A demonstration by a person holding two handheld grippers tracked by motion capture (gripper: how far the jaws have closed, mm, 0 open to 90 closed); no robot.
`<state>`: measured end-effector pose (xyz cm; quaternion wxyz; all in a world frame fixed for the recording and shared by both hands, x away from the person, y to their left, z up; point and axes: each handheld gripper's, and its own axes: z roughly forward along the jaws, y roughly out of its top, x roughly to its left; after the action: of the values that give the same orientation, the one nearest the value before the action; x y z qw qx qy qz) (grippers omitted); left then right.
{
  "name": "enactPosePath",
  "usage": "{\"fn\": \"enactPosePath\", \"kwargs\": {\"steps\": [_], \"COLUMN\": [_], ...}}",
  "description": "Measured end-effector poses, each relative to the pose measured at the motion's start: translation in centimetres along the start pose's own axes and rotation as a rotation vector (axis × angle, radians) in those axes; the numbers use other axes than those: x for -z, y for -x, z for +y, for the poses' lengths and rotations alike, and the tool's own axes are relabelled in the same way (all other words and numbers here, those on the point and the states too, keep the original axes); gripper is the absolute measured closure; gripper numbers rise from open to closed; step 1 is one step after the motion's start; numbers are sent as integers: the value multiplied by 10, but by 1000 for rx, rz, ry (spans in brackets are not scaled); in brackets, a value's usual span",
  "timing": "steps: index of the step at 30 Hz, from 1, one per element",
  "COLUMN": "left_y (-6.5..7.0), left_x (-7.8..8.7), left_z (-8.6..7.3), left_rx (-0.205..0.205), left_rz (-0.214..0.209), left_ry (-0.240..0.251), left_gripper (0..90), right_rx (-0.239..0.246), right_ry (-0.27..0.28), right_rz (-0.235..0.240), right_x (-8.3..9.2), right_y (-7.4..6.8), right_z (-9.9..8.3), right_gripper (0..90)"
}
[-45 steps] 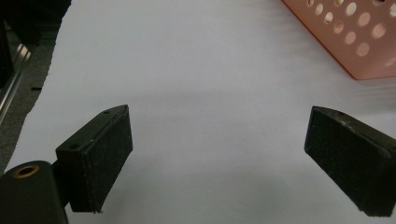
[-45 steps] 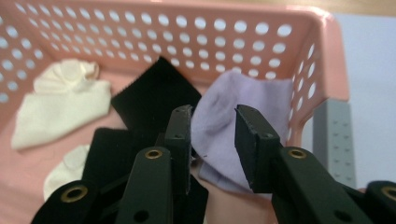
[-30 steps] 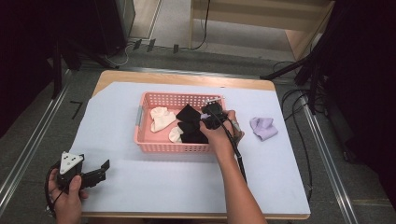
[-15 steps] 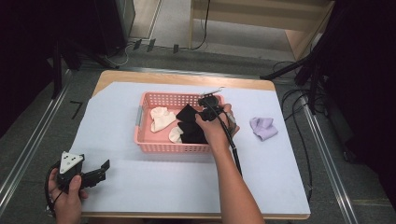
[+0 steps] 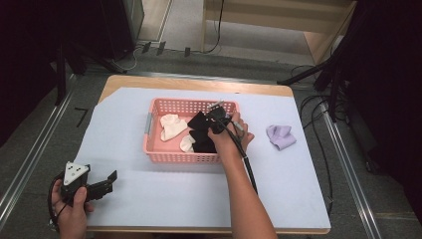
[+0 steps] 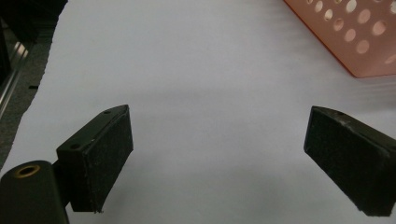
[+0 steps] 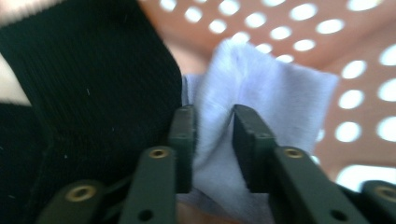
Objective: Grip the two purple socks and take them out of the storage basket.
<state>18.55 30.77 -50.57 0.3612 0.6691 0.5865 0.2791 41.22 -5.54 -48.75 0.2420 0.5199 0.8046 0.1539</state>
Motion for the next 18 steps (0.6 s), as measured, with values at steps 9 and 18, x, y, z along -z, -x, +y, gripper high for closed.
{"fn": "enactPosePath", "kwargs": {"steps": [9, 18], "left_y": [0, 0], "left_x": [0, 0], "left_z": [0, 0], "left_rx": [2, 1], "left_rz": [-2, -1], "left_ry": [-3, -2], "left_gripper": [89, 89], "right_rx": [-70, -82], "right_ry": [-7, 42], "right_rz": [98, 192], "right_x": [-3, 2], "right_y": [2, 5], "right_z": [1, 0], "right_gripper": [649, 837]}}
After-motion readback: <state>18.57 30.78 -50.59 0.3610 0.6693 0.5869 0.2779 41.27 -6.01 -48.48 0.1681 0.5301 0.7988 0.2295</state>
